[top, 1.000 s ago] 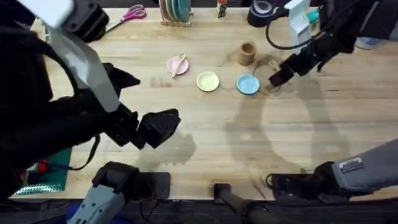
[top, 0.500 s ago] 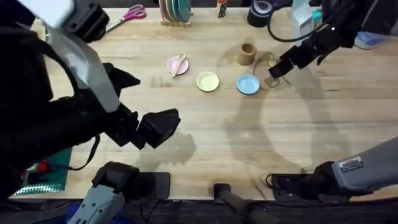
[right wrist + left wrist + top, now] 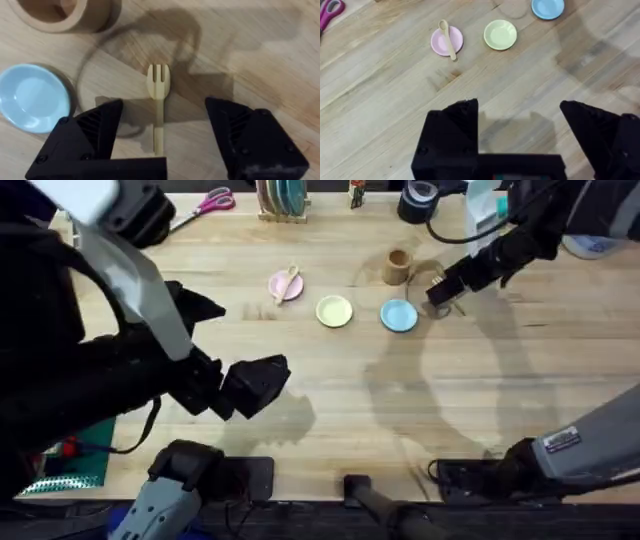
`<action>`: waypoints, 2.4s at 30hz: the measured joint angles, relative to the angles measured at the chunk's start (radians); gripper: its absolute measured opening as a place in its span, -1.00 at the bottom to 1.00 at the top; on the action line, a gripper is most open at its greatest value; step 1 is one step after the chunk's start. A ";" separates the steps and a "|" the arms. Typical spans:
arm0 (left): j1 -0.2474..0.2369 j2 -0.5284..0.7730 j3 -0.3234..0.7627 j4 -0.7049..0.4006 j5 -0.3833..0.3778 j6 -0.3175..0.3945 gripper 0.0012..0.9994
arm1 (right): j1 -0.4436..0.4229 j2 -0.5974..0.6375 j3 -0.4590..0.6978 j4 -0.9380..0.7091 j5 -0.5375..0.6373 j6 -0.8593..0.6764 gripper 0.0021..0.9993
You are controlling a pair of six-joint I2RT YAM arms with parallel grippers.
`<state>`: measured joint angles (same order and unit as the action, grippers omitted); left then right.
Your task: Pick up a utensil and set it on the pink plate, then put the other utensil in the container.
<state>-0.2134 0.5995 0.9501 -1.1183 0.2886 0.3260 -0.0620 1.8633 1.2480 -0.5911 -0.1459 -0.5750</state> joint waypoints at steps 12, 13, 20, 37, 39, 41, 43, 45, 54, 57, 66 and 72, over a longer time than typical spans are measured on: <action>0.000 0.000 0.000 0.000 0.000 0.000 0.99 | 0.049 0.003 0.000 0.022 0.007 0.018 0.99; 0.000 0.000 0.000 0.000 0.000 0.000 0.99 | 0.052 0.003 0.000 0.022 0.007 0.019 0.99; 0.000 0.000 0.000 0.000 0.000 0.000 0.99 | 0.053 0.002 0.000 0.021 0.013 0.022 0.99; 0.000 0.000 0.000 0.000 0.000 0.000 0.99 | 0.053 0.002 0.008 -0.028 0.027 0.022 0.99; 0.000 0.000 0.000 0.000 0.000 0.000 0.99 | 0.053 0.002 0.012 -0.043 0.031 0.022 0.99; 0.000 0.000 0.000 0.000 0.000 0.000 0.99 | 0.053 0.002 0.013 -0.051 0.034 0.022 0.99; 0.000 0.000 0.000 0.000 0.000 0.000 0.99 | 0.053 0.002 0.013 -0.053 0.034 0.022 0.99; 0.000 0.000 0.000 0.000 0.000 0.000 0.99 | 0.053 0.002 0.013 -0.054 0.037 0.022 0.98; 0.000 0.000 0.000 0.000 0.000 0.000 0.99 | 0.055 0.002 0.019 -0.080 0.073 0.030 -0.01; 0.000 0.000 0.000 0.000 0.000 0.000 0.99 | 0.055 0.002 0.019 -0.079 0.079 0.030 -0.44; 0.000 0.000 0.000 0.000 0.000 0.000 0.99 | 0.055 0.002 0.023 -0.076 0.090 0.033 -0.92; 0.000 0.000 0.000 0.000 0.000 0.000 0.99 | 0.055 0.002 0.023 -0.076 0.090 0.033 -0.93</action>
<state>-0.2134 0.5995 0.9501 -1.1183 0.2886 0.3260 -0.0067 1.8653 1.2709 -0.6674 -0.0556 -0.5423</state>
